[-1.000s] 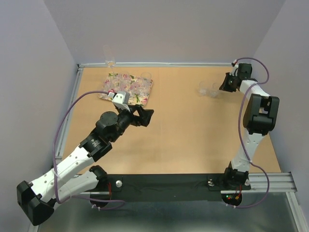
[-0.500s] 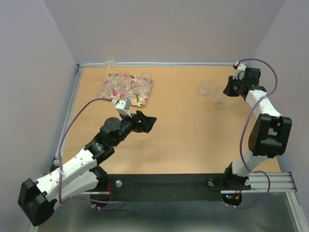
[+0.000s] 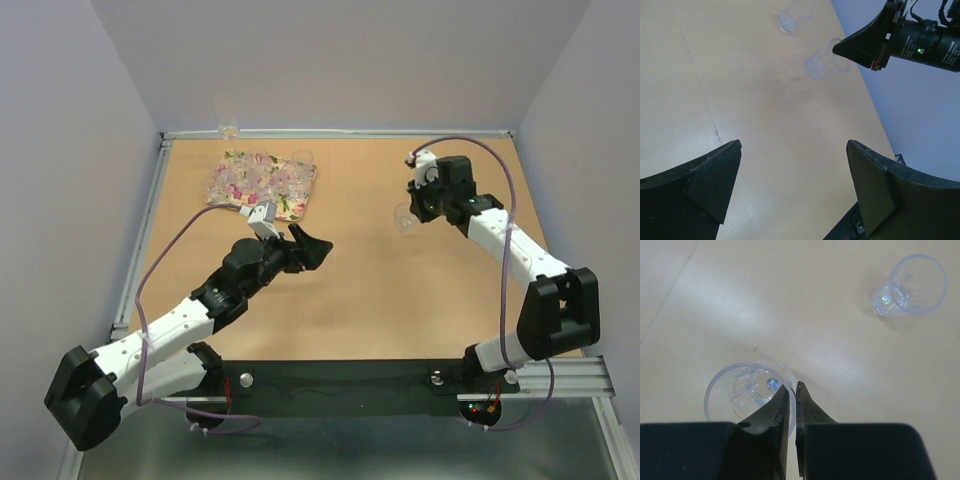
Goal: Place the glasses into the tray
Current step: Pass the glass from one robot arm to another
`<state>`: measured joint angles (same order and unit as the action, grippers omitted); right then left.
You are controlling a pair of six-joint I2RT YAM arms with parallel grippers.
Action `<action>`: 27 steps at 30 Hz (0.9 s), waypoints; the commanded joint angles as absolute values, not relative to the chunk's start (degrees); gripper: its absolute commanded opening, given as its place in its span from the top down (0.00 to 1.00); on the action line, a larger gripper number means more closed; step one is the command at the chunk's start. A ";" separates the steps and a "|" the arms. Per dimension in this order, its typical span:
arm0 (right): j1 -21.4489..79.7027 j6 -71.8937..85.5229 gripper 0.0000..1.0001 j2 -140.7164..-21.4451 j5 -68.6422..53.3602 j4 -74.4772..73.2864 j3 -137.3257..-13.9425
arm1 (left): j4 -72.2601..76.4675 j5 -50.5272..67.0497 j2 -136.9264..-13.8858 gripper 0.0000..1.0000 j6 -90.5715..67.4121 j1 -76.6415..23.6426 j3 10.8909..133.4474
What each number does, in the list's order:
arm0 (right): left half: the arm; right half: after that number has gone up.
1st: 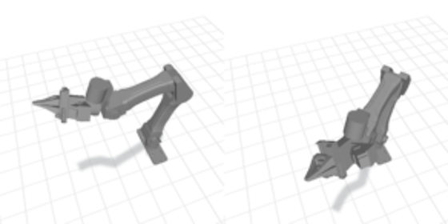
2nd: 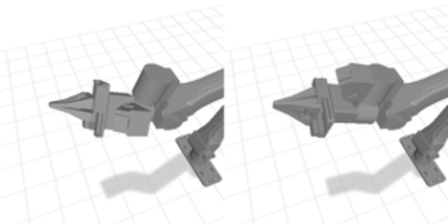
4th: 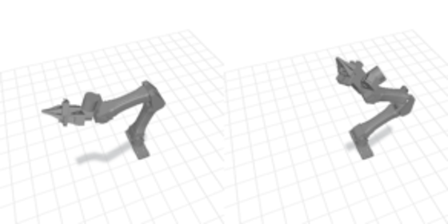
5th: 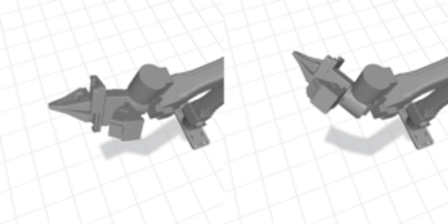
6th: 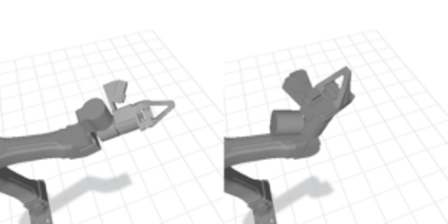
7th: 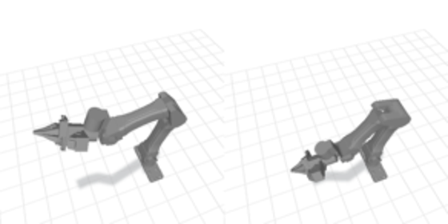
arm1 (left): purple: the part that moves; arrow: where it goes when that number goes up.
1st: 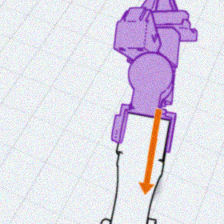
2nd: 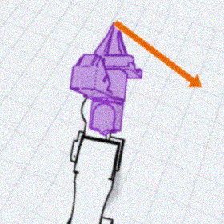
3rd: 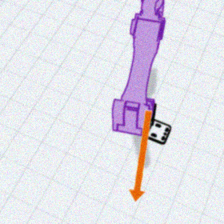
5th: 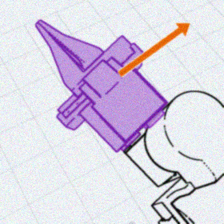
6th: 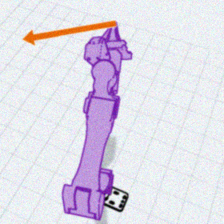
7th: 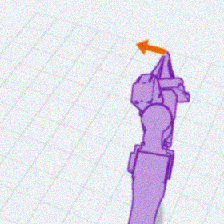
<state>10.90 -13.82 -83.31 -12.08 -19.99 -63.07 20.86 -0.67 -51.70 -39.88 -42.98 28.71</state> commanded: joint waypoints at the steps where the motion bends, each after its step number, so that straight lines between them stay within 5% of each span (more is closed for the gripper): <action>1: 16.69 -17.57 0.99 -82.35 -2.56 -19.86 -62.84 | 23.56 -0.88 -53.61 0.03 -44.91 -42.63 30.14; 14: 33.47 -15.91 0.99 -87.53 7.38 -21.27 -68.90 | 22.50 1.23 -63.63 0.10 -47.81 -43.33 36.38; 27: 37.35 -10.90 0.98 -89.30 4.75 -22.32 -73.48 | 16.00 -6.59 -74.78 0.17 -48.96 -44.91 44.29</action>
